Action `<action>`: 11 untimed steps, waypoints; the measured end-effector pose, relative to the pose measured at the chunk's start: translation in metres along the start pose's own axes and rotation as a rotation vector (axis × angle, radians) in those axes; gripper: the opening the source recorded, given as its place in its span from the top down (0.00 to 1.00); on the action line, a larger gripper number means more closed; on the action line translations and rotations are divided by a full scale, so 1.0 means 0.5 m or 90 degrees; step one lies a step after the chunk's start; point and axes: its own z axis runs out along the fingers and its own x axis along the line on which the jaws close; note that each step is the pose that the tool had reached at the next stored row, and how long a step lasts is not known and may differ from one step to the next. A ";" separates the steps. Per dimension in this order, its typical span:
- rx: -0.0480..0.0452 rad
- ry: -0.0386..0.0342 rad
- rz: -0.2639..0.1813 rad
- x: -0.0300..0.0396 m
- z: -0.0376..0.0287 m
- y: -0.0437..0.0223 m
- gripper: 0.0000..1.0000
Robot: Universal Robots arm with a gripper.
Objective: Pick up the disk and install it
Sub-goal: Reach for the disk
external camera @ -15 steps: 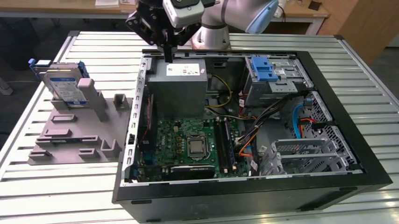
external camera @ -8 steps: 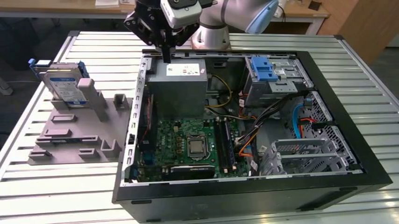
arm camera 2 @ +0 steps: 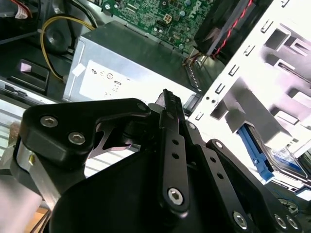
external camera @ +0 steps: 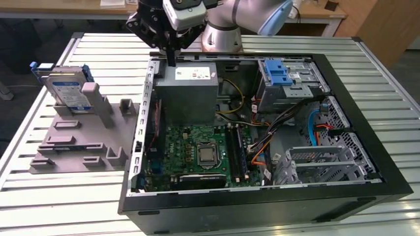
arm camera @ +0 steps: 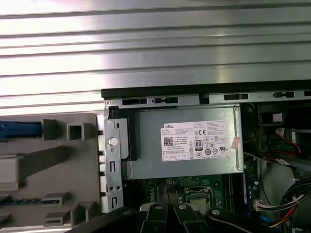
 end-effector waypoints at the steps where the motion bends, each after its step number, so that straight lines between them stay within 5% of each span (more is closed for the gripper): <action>1: 0.0000 0.0001 0.000 0.003 0.000 0.001 0.89; 11: 0.0000 0.0001 0.000 0.045 0.001 0.012 0.89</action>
